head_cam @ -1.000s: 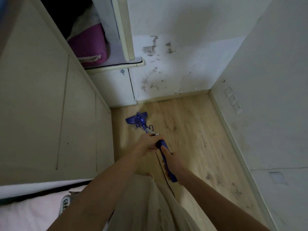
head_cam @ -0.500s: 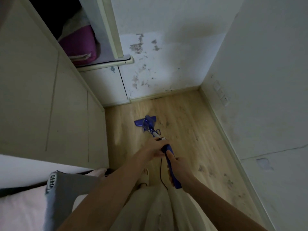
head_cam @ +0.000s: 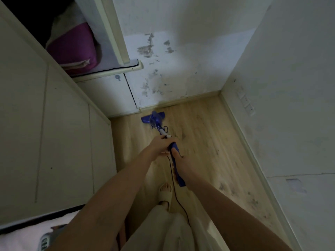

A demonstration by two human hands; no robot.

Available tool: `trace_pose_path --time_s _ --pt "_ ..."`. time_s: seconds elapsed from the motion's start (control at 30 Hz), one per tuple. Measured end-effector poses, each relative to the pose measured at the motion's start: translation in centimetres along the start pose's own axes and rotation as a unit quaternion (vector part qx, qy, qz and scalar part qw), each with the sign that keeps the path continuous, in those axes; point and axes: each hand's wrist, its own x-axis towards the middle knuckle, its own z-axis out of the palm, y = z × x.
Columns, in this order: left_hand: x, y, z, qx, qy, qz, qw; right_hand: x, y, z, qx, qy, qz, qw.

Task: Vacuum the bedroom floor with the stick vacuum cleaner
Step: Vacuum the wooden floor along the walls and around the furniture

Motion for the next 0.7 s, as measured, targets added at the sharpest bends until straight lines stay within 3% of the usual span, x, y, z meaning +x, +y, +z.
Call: trace_pose_path --time_s 0.43,0.7 --pt "4.1 4.0 -3.7 -0.033 -0.021 -0.004 0.999 3.2 -5.1 1.9 -0.015 -0.010 0.012 1.000" --pt "3.2 1.6 -2.7 -0.118 -0.061 -0.016 0.991 3.0 -3.6 0.5 -0.057 -0.026 0.013 0.998"
